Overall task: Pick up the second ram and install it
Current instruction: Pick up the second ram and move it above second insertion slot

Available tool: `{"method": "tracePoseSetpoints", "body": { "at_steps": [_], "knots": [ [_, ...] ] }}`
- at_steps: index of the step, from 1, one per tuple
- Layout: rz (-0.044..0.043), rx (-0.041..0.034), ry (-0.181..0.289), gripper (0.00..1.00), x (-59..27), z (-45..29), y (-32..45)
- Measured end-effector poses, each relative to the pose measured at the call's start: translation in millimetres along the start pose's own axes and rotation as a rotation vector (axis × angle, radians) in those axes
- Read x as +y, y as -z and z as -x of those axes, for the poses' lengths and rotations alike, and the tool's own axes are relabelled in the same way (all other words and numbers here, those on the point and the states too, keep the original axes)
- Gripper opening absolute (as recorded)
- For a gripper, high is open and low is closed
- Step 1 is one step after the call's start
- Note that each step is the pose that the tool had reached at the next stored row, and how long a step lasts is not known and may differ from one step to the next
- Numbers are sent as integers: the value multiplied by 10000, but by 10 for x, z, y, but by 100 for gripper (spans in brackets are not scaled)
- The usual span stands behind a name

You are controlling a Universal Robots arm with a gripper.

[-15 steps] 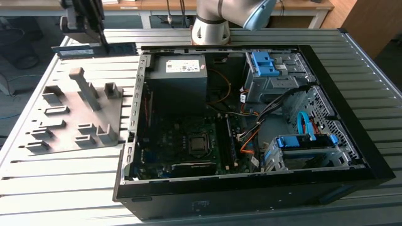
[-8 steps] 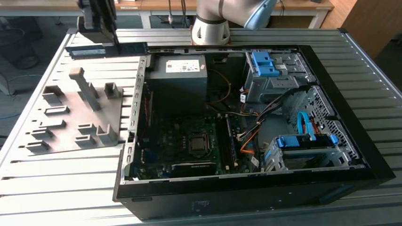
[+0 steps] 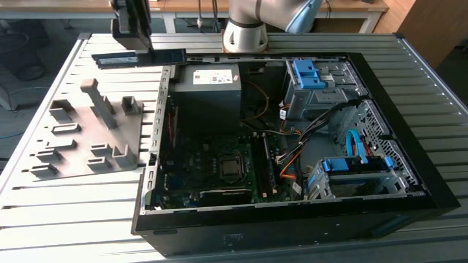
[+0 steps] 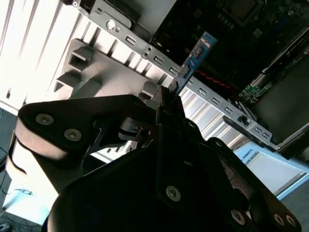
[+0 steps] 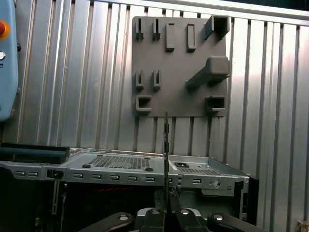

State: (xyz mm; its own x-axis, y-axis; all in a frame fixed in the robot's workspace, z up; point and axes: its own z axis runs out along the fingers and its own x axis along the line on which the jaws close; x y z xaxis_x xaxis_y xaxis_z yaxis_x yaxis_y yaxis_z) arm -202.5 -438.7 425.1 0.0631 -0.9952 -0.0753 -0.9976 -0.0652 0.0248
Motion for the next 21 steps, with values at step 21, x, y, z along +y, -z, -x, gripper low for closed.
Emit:
{"method": "tracePoseSetpoints", "body": {
  "at_steps": [21],
  "knots": [
    [5,1,-1,14,-508,-32,16]
  ]
}}
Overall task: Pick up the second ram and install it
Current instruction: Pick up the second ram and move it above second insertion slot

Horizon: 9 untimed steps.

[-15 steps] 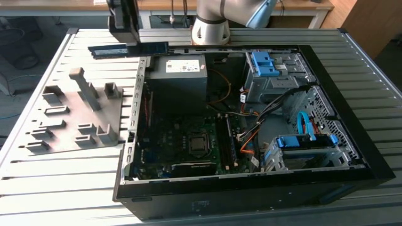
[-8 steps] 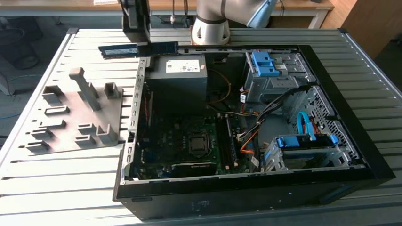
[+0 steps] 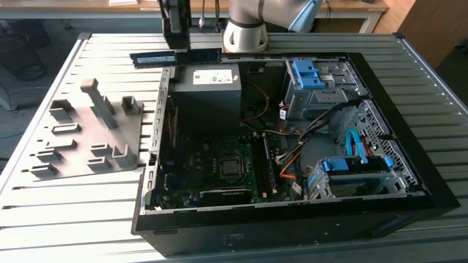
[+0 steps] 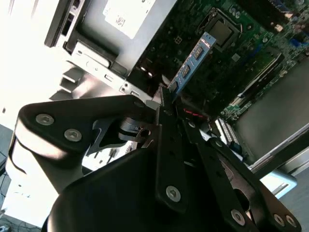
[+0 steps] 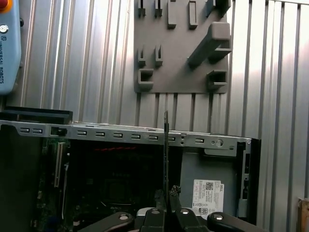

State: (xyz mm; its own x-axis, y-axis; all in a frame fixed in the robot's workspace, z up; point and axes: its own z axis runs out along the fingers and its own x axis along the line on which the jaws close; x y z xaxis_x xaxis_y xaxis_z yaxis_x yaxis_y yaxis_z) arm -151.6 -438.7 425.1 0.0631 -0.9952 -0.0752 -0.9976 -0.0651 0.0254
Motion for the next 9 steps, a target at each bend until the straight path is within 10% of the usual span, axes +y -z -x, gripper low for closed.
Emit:
{"method": "tracePoseSetpoints", "body": {
  "at_steps": [9],
  "knots": [
    [-1,0,0,14,-173,-11,5]
  ]
}}
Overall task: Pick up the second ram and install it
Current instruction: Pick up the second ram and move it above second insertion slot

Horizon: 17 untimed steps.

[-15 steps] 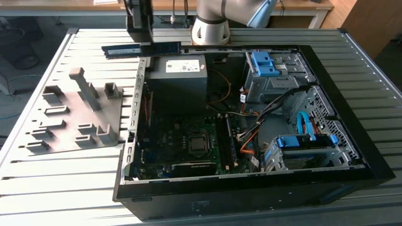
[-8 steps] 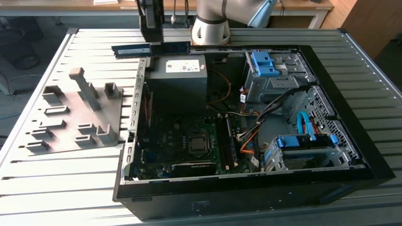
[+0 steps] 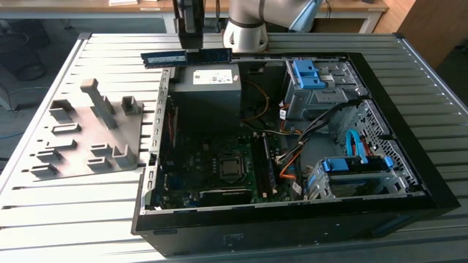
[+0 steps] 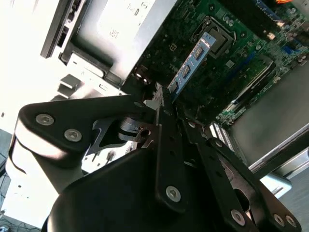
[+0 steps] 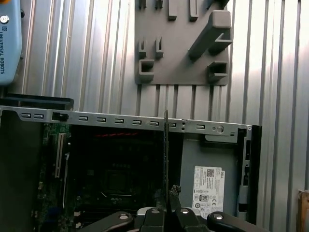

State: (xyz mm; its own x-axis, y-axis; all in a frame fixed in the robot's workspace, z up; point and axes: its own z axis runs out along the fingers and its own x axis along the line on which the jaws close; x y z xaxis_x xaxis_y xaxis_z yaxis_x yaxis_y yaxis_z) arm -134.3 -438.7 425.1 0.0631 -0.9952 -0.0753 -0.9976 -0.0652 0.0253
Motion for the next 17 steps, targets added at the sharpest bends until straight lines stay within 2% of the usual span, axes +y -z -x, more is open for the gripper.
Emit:
{"method": "tracePoseSetpoints", "body": {
  "at_steps": [11,17],
  "knots": [
    [1,0,-1,14,-226,-14,7],
    [10,-1,-1,14,-428,-27,9]
  ]
}}
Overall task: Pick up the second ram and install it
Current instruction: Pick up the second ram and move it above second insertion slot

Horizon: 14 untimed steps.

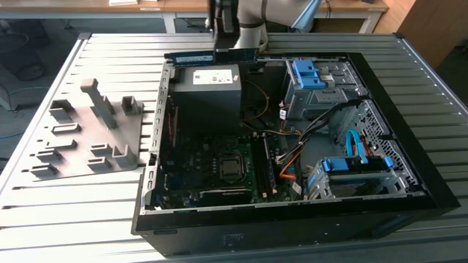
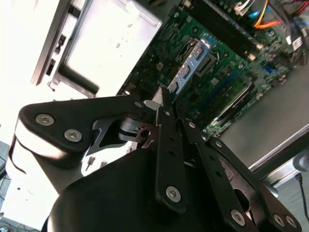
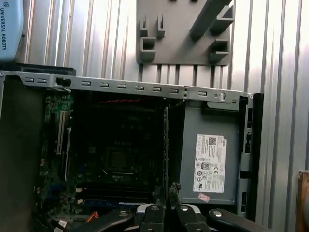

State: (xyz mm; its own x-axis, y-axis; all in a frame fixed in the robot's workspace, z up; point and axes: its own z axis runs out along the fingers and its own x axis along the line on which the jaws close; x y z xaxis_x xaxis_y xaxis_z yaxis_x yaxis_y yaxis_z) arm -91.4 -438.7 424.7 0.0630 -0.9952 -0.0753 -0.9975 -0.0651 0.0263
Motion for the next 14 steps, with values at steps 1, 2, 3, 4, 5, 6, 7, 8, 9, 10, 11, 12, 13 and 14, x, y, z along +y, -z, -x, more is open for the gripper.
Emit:
{"method": "tracePoseSetpoints", "body": {
  "at_steps": [1,2,3,4,5,6,7,8,9,10,11,12,13,14],
  "knots": [
    [2,0,1,14,-34,-2,-1],
    [4,0,0,14,-69,-5,-2],
    [7,-1,-1,14,-104,-7,-2],
    [8,-1,-1,14,-141,-9,-3],
    [9,-1,0,14,-172,-11,-3],
    [11,0,1,14,-189,-13,-1],
    [10,0,0,14,-196,-14,-1],
    [10,0,0,14,-196,-14,-1],
    [9,-2,-1,14,-196,-13,-2],
    [9,-2,-2,14,-196,-13,-2],
    [9,0,-2,14,-197,-13,-2],
    [9,0,-1,14,-197,-13,-2],
    [10,2,-1,14,-197,-14,-1],
    [10,5,1,14,-198,-25,0]
  ]
}}
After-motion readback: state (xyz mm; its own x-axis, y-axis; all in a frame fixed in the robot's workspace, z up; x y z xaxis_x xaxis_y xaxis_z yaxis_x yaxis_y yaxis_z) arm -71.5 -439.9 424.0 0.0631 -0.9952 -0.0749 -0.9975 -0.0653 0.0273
